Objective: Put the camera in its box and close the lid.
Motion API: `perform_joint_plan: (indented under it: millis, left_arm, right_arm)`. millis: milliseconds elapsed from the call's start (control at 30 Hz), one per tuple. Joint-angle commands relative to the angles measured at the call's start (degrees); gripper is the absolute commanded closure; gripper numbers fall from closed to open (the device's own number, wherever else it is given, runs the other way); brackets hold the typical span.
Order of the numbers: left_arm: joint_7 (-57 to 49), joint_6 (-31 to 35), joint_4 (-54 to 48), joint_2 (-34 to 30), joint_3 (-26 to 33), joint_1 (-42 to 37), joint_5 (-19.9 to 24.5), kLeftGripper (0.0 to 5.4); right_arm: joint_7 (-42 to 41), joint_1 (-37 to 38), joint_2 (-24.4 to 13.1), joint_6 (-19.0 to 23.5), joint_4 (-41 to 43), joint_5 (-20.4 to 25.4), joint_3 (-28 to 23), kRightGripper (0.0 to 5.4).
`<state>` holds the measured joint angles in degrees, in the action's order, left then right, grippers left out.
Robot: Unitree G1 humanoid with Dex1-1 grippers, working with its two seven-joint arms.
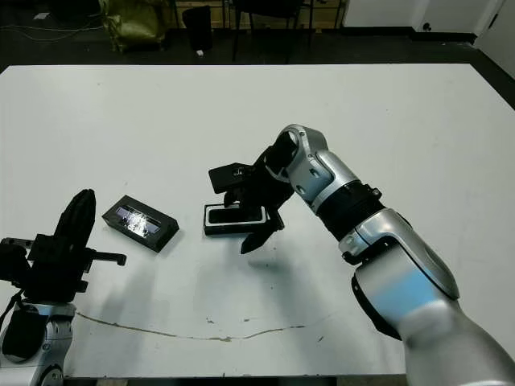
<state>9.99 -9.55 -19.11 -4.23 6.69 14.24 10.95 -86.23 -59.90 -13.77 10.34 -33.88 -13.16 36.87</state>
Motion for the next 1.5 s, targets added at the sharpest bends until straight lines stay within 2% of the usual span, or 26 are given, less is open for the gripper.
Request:
perform_joint_plan:
  millis: [33, 133, 300, 367, 533, 700, 800, 867, 933, 967, 1033, 1167, 1233, 1333, 1433, 1500]
  left_arm:
    - [0.3, 0.4, 0.8, -0.4, -0.1, 0.6, 0.1, 5.4]
    - [0.1, 0.5, 0.6, -0.3, -0.1, 0.7, 0.0, 5.4]
    - [0.2, 0.3, 0.8, -0.2, 0.0, 0.7, 0.2, 5.4]
    - [0.0, 0.8, 0.4, -0.2, 0.0, 0.8, 0.3, 5.4]
    - [0.1, 0.6, 0.6, -0.7, 0.2, 0.6, -0.2, 5.4]
    - [0.3, 0.6, 0.8, -0.6, 0.0, 0.4, 0.0, 5.4]
    - [0.3, 0.7, 0.7, -0.6, -0.1, 0.4, -0.1, 5.4]
    - [0.1, 0.8, 0.7, -0.6, 0.0, 0.5, -0.3, 5.4]
    - [0.6, 0.5, 1.0, -1.0, 0.3, 0.5, -0.1, 5.4]
    - [0.7, 0.6, 0.9, -1.2, 0.4, 0.5, 0.0, 5.4]
    - [0.7, 1.7, 0.1, -1.7, 0.8, 0.4, 0.3, 5.4]
    - [1.9, 3.3, -1.6, -4.6, 2.8, -0.5, 0.6, 5.4]
    - [3.7, 3.0, -1.3, -7.0, 4.3, -1.5, 1.3, 5.4]
    - [6.2, 1.8, 0.1, -10.5, 6.4, -3.9, 1.6, 5.4]
    - [7.5, 6.5, -1.9, -14.7, 8.2, -5.9, 2.4, 5.4]
    - [9.5, 10.7, -3.3, -19.1, 9.3, -7.6, 2.9, 5.4]
  right_arm:
    - [1.0, 0.0, -0.6, -1.6, -0.6, 0.0, -1.0, 0.02]
    - [1.9, -0.4, -0.9, -2.5, -0.9, 1.0, -3.1, 0.02]
    - [2.0, -0.7, -2.2, 5.4, 2.4, 5.2, -9.2, 0.02]
    - [3.1, -0.1, -3.0, 6.8, 5.7, 6.9, -11.6, 0.02]
    - [6.5, 3.0, -4.7, 13.8, 15.3, 14.8, -19.4, 0.02]
    - [16.5, 10.9, -4.2, 18.5, 27.7, 23.1, -28.9, 0.02]
    - [24.3, 17.2, -3.8, 19.2, 35.7, 25.7, -32.5, 0.38]
    - [29.7, 21.3, -3.6, 18.5, 40.0, 26.1, -34.2, 0.83]
    - [36.0, 26.0, -3.9, 13.8, 41.2, 23.1, -34.8, 1.29]
    - [39.3, 28.1, -4.1, 10.2, 40.3, 21.0, -35.1, 1.51]
    - [45.8, 31.1, -3.5, 5.6, 37.5, 18.2, -35.9, 1.98]
    - [55.6, 37.4, 0.2, -1.0, 31.8, 19.0, -39.6, 2.9]
    - [57.9, 42.0, 1.8, -1.3, 34.0, 20.8, -40.7, 3.36]
    - [60.7, 48.6, 4.1, 1.6, 39.5, 24.5, -42.0, 4.03]
    - [63.9, 52.9, 6.1, 3.1, 44.2, 27.1, -42.8, 4.72]
    - [64.7, 54.6, 6.9, 2.0, 45.3, 28.4, -43.0, 5.18]
